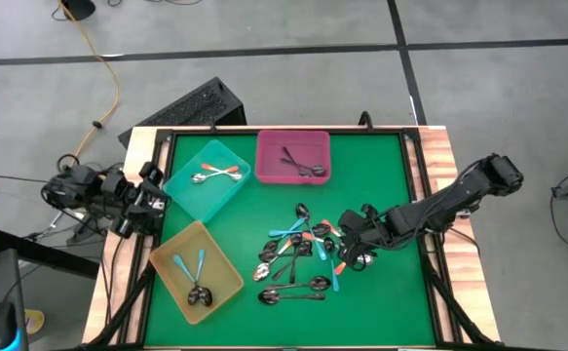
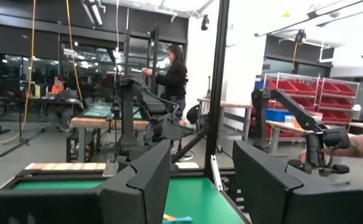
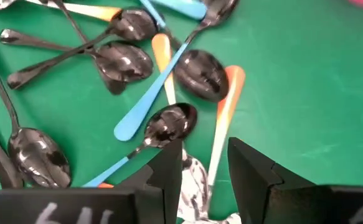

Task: Sort silverware by color (type)
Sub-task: Put the blue spoon into the orange bin

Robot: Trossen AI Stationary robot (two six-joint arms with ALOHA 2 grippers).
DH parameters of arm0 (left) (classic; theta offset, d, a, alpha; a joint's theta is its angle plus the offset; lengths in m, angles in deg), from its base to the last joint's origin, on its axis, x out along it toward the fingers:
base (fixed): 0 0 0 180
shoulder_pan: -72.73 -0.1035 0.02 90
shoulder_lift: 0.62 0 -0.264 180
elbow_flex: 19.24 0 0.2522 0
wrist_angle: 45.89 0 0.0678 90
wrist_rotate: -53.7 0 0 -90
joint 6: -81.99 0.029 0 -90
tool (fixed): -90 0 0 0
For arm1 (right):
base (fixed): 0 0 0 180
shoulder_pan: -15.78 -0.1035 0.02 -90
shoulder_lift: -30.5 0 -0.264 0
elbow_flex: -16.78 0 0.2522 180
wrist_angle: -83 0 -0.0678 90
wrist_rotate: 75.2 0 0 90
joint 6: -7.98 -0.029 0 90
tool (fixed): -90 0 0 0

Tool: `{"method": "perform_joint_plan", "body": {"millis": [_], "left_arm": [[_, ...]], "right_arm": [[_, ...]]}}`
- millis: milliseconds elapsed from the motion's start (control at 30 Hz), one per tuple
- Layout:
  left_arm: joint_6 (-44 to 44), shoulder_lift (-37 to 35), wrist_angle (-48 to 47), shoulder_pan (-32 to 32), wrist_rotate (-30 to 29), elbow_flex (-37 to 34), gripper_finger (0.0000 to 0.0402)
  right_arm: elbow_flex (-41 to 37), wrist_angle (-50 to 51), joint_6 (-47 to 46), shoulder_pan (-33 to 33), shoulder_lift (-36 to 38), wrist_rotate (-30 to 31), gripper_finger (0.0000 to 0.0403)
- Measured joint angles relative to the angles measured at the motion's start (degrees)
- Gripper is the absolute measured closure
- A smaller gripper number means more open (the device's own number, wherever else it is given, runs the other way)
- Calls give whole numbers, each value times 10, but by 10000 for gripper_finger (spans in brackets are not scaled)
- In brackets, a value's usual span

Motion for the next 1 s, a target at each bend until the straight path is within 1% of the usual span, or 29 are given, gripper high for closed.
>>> {"method": "perform_joint_plan", "body": {"millis": [100,167,367,633,700,900,1000], "left_arm": [[1,0,-13,0,-2,0,243],[7,0,-23,0,-12,0,243],[16,0,-57,0,-57,0,243],[9,0,-77,0,-57,-1,243],[0,0,-49,0,-59,-14,243],[-14,0,52,0,-61,-88,243],[-20,-4,75,0,-57,-109,243]], "right_arm": [[-25,-52,0,0,-1,-20,265],[-29,-70,3,0,0,-32,265],[-29,-66,17,0,0,-40,265],[-29,-66,23,8,0,-40,265],[-29,-66,23,11,0,-40,265],[-29,-76,47,21,0,-40,265],[-29,-85,60,27,0,-39,265]]}}
